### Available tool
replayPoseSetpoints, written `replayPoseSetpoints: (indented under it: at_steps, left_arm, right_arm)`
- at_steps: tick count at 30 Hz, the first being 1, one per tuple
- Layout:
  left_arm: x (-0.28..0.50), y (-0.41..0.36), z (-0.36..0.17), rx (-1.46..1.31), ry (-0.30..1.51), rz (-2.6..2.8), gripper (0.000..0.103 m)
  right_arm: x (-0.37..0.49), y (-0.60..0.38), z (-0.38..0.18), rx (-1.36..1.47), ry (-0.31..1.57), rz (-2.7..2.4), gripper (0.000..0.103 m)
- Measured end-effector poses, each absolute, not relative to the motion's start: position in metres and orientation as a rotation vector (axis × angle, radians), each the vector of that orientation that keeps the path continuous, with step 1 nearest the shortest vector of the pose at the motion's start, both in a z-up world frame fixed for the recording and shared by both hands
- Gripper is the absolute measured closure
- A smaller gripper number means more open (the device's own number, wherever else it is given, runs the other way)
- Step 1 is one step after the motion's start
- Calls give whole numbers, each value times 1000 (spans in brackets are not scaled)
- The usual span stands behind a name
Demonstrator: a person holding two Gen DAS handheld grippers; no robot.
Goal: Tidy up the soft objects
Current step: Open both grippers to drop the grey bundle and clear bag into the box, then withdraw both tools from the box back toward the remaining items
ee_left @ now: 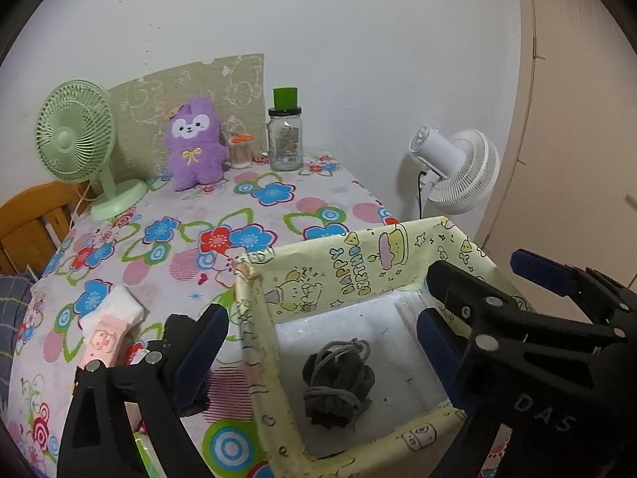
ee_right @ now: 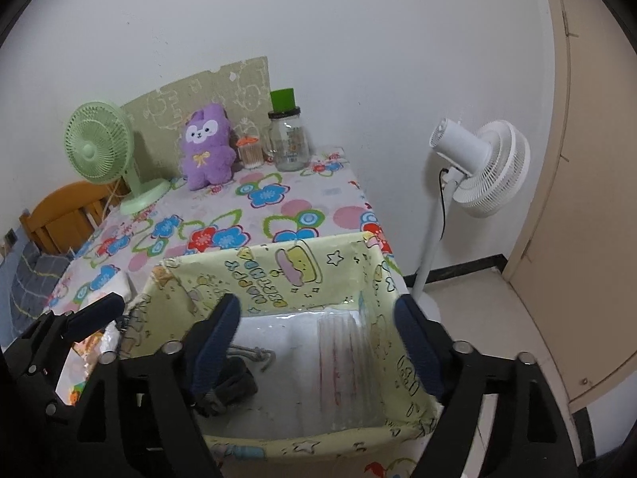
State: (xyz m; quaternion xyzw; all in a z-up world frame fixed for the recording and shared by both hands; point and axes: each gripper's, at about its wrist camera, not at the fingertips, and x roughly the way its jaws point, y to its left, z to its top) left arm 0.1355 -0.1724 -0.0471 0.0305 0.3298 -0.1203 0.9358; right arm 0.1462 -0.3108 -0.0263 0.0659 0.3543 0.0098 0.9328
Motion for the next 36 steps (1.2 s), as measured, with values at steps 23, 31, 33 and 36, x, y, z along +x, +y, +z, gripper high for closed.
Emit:
replayPoseSetpoints:
  at_steps: [23,31,33,36]
  left_arm:
    - [90,-136,-9,69,580,-265,0]
    - [70,-120,-2,82,549,-257,0]
    - [64,-114,0,88,542,-248,0]
    - [54,-106,4,96,522,-228,0]
  right_arm:
    - [96,-274,22,97,591,-4,9]
    - [77,-252,31,100,563,5,6]
    - [73,-247,33,102,563,10,4]
    - [67,-237,34,107,558,22,1]
